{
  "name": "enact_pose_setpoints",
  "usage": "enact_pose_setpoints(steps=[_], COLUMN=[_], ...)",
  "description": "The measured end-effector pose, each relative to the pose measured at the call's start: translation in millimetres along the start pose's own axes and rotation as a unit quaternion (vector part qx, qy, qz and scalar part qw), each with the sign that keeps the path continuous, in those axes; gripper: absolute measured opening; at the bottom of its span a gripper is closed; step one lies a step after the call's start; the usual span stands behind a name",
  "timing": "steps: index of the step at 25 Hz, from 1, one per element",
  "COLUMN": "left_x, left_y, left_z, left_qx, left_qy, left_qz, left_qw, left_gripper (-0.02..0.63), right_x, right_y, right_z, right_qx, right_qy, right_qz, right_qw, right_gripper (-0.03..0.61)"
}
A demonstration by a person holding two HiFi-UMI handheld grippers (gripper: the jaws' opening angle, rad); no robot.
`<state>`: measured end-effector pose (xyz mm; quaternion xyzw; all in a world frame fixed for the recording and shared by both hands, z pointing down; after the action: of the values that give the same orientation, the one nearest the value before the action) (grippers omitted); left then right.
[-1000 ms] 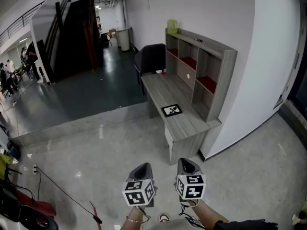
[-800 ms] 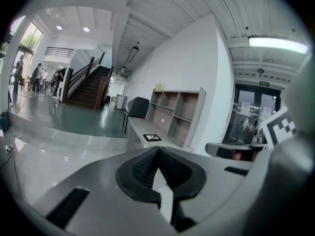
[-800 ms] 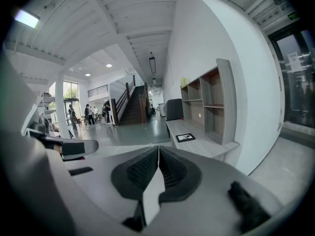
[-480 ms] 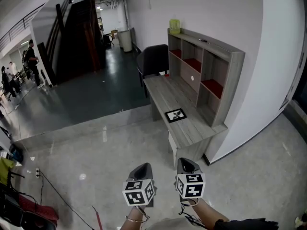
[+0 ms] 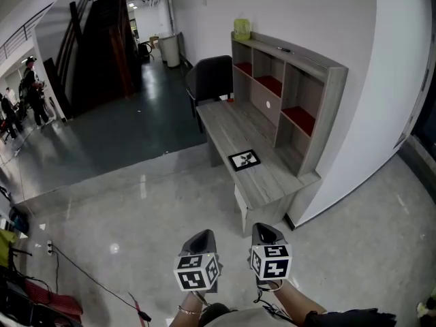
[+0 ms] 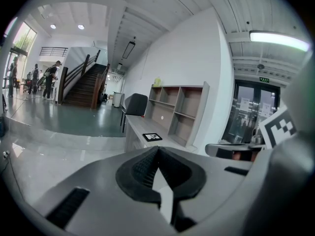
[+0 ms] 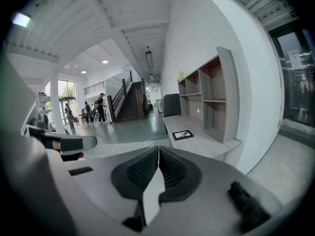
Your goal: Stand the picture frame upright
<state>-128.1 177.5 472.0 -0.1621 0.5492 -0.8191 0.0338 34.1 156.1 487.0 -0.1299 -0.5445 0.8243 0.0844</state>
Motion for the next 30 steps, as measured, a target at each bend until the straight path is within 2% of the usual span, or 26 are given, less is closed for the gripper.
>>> enact_pose_setpoints(steps=[7,13,18,21,25,30], left_x=[0,1,20,30,39,61], left_y=[5,15,27,47,81,108], left_z=[22,58,105,137,172,208], left_qx=[0.005,0.004,0.005,0.004,-0.002,0.000], left_qy=[-0.010,-0.040,-0.068,-0.084,-0.107,-0.112], left_qz=[-0.001,0.008,0.010,0.006,0.020,0.028], left_qw=[0.9999,0.9991,0.9976,0.9964,0.9941,0.9933], left_gripper=[0.011,0.011,0.011,0.011,0.011,0.011], right_x=[-13,-33,-41,-49,-61,-62], right_y=[2,8,19,36,66,81], right_z=[9,33,69,92,121,159], right_qx=[0.006,0.004,0.000,-0.001,-0.014,-0.009], right_qy=[-0.017,-0.052,-0.080,-0.099,-0.128,-0.139], right_qz=[-0.001,0.010,0.011,0.008,0.020,0.030], right_qw=[1.000,0.999,0.997,0.995,0.992,0.990], right_gripper=[0.032,0.032,0.032,0.032,0.032,0.032])
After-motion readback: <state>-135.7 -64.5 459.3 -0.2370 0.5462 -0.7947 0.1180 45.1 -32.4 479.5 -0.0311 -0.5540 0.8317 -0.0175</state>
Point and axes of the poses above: the fingertips, and each gripper's own axes: z forward along the fingers, x to its left, y out of its top, the point moved 3 cm from there along -z, backward along the fingers, and after that the axes turned 2 degrees about -x, right-handed, at the moved point
